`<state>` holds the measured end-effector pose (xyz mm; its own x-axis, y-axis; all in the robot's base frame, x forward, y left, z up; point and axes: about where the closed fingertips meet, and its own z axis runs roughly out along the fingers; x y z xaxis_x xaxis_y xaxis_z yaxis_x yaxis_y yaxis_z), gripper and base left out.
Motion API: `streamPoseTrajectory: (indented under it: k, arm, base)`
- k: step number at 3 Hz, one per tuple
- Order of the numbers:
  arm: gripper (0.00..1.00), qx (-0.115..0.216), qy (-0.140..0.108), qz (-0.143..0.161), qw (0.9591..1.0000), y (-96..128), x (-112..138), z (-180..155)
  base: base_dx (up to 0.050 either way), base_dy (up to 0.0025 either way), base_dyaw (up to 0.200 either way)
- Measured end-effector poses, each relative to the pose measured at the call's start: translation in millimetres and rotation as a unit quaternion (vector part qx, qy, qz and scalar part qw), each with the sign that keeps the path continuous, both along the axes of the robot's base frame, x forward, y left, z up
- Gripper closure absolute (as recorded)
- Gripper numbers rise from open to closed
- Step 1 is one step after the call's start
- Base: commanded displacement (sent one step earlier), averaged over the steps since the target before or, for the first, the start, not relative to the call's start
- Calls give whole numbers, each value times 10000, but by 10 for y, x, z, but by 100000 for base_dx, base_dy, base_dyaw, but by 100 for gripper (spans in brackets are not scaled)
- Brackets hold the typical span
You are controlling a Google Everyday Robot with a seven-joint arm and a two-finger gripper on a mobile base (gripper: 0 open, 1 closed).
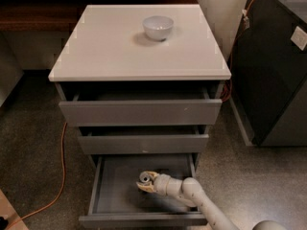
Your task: Place redbull can into bottom drawer
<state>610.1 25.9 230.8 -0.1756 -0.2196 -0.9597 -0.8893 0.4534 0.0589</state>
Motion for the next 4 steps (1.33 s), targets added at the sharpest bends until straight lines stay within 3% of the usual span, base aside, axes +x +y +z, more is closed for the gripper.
streamPoseTrajectory:
  k: [2, 4]
  arm:
    - [56, -80, -106, 56, 9999, 70, 96, -254]
    - [10, -61, -98, 84, 9999, 114, 80, -246]
  base:
    - [0, 0, 0]
    - [0, 0, 0]
